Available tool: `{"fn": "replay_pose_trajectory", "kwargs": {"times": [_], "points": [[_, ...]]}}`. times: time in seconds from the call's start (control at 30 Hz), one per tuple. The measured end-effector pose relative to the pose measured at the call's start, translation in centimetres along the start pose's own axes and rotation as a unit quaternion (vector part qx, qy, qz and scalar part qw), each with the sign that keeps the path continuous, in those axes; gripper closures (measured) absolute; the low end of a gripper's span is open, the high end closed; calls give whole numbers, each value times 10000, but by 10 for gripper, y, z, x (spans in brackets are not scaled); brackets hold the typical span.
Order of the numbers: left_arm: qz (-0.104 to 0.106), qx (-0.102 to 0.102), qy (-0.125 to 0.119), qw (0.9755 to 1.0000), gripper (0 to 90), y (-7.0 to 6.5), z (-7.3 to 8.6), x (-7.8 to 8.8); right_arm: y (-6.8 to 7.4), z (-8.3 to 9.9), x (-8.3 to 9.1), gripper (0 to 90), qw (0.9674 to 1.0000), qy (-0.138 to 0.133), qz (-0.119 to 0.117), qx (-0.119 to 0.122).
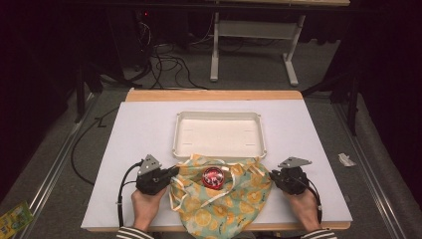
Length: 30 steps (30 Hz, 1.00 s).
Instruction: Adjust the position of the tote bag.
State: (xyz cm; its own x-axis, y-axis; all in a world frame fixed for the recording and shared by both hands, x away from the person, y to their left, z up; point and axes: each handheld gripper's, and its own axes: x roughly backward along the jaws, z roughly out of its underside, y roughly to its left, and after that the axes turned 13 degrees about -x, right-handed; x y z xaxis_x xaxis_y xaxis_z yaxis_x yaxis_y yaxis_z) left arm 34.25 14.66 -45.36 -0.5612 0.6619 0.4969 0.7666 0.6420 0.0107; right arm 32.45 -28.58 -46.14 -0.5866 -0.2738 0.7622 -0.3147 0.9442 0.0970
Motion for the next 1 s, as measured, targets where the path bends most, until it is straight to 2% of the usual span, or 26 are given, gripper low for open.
{"fn": "replay_pose_trajectory", "kwargs": {"times": [0.1, 0.17, 0.2, 0.43, 0.5, 0.57, 0.73, 0.77, 0.8, 0.83, 0.87, 0.9, 0.93, 0.97, 1.0], "points": [[75, -25, -53, 10000, 892, -3, -1, 1, 4, -2, 10, 743, 9996, -199, -189, 65], [97, -12, -84, 9999, 892, -3, -1, 2, 6, -3, 13, 729, 9994, -269, -220, 84], [115, 11, -109, 9999, 892, -3, -1, 1, 13, -8, 21, 704, 9987, -391, -268, 180], [181, 29, -194, 9996, 892, -6, -2, 2, 30, -23, 34, 661, 9969, -585, -409, 319], [205, 36, -201, 9996, 892, -6, -2, 3, 37, -27, 35, 655, 9959, -649, -532, 341], [227, 43, -195, 9995, 892, -6, -3, 3, 46, -32, 30, 640, 9956, -553, -644, 392], [227, 26, -207, 9995, 889, -7, -2, 4, 56, -36, 17, 623, 9954, -337, -765, 467], [232, 19, -208, 9995, 887, -8, -3, 4, 57, -35, 10, 646, 9955, -197, -796, 468], [239, 8, -204, 9995, 887, -8, -3, 4, 57, -35, 10, 646, 9955, -197, -796, 468], [247, -1, -196, 9995, 883, -9, -3, 4, 56, -33, 4, 716, 9951, -33, -874, 464], [257, -5, -182, 9995, 880, -9, -3, 4, 56, -31, 2, 754, 9951, 19, -879, 462], [257, -5, -182, 9995, 878, -9, -3, 4, 56, -31, 2, 754, 9951, 19, -879, 462], [250, 10, -186, 9995, 878, -10, -2, 4, 55, -30, 1, 807, 9948, 59, -908, 458], [263, 9, -175, 9995, 878, -11, -2, 4, 54, -26, 1, 898, 9942, 108, -949, 491], [263, 9, -175, 9995, 880, -11, -2, 4, 53, -25, 2, 900, 9942, 103, -945, 509]]}}
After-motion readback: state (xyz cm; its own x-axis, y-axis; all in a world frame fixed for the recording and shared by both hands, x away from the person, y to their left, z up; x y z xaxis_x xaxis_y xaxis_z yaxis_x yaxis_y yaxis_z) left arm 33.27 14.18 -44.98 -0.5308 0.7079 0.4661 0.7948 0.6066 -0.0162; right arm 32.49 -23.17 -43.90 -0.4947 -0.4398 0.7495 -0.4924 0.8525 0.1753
